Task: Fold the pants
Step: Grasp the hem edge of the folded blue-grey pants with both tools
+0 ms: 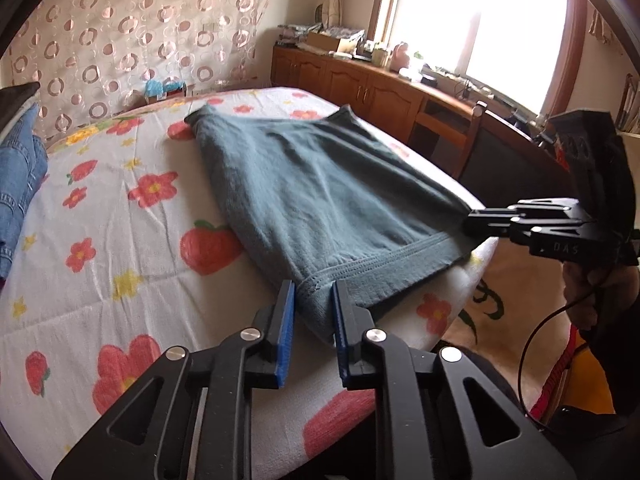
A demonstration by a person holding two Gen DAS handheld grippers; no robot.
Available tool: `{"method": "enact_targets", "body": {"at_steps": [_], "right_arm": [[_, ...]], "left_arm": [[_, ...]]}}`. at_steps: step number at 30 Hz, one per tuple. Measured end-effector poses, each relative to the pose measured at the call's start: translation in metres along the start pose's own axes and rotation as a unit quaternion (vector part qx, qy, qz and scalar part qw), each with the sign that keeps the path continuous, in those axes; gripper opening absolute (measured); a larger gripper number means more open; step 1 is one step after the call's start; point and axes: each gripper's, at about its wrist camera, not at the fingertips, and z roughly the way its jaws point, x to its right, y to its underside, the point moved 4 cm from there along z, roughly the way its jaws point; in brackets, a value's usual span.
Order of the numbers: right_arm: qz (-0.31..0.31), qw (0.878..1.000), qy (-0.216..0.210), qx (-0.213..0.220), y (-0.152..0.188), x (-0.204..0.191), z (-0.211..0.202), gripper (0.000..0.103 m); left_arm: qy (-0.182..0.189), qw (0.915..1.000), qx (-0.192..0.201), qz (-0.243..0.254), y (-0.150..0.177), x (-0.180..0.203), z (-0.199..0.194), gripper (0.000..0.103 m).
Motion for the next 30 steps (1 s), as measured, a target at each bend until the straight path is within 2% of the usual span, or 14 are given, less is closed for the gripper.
{"method": "enact_targets", "body": {"at_steps": [3,4,12,16,19,22,26,30], "right_arm": [[0.001,1.0,0.005,-0.001,-0.002,0.0,0.002,0.014],[0.002,1.0,0.009,-0.002,-0.002,-0.001,0.003,0.019],[0.014,1.0,0.016,-0.002,0.001,0.006,0.011,0.028],[0.015,0.999,0.031,-0.009,0.002,0.008,0.015,0.038],[0.027,0.999,0.02,-0.006,0.003,0.01,0.015,0.038],[0.015,1.0,0.027,-0.004,0.005,0.008,0.016,0.038],[0.012,1.0,0.013,-0.005,0.005,0.007,0.016,0.022],[0.008,1.0,0.01,-0.002,0.006,0.008,0.016,0.021]], "left_arm": [[-0.006,1.0,-0.008,-0.002,0.003,-0.001,0.004,0.02],[-0.007,0.9999,-0.009,-0.002,0.004,-0.001,0.005,0.02],[-0.003,0.9998,-0.014,-0.011,0.009,-0.006,0.009,0.021],[-0.005,0.9998,-0.014,-0.009,0.01,-0.007,0.009,0.021],[-0.005,0.9998,-0.013,-0.013,0.011,-0.007,0.01,0.025],[-0.005,0.9998,-0.011,-0.016,0.011,-0.007,0.009,0.03],[-0.008,0.9999,-0.01,-0.003,0.011,-0.001,0.01,0.039],[-0.011,0.9999,-0.007,0.005,0.011,0.004,0.011,0.045]]}}
